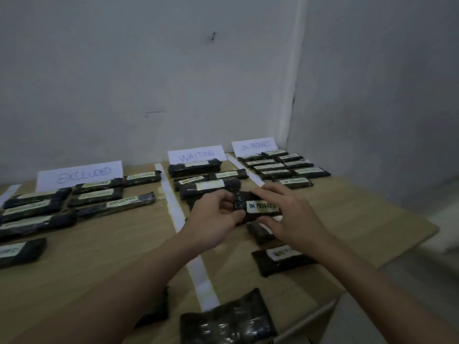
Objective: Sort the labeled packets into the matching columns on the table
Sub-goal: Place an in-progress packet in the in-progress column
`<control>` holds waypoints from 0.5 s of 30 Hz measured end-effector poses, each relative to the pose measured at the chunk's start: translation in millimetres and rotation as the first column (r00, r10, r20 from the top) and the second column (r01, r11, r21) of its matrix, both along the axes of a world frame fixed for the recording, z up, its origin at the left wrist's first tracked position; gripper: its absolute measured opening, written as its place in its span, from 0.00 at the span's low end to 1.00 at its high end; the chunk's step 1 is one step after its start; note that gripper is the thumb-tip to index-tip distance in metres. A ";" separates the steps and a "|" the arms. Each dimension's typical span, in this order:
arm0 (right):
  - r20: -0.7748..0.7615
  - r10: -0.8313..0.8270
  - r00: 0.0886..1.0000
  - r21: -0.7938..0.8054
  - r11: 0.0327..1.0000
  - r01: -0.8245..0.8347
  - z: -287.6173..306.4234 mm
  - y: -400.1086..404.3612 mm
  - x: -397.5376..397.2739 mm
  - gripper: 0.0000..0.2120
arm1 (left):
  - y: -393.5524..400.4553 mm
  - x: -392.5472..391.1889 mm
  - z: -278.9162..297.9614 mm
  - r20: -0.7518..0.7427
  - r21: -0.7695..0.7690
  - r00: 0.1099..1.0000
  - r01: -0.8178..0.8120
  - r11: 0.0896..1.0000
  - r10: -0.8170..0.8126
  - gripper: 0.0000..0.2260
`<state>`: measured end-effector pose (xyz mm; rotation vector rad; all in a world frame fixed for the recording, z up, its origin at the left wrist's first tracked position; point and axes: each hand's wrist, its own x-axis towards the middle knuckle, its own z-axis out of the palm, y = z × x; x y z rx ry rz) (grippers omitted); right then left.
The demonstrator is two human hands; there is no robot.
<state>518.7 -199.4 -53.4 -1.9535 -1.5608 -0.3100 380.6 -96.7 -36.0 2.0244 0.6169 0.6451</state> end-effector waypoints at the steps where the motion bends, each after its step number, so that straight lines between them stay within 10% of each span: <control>1: -0.009 -0.029 1.000 -0.003 1.000 0.028 0.0 -6.0 11.6 0.27 | -3.0 14.0 0.0 -0.042 0.088 0.999 0.028 0.996 -0.024 0.07; 9: 0.023 -0.235 0.972 -0.200 0.951 0.235 -5.5 -19.1 127.5 0.28 | -14.6 93.8 -6.1 -0.426 0.592 0.904 0.308 0.745 -0.035 0.23; 15: 0.011 -0.280 0.960 -0.440 0.861 0.256 -15.5 11.8 174.1 0.29 | -9.6 124.5 -20.8 -0.505 0.632 0.862 0.410 0.658 -0.052 0.24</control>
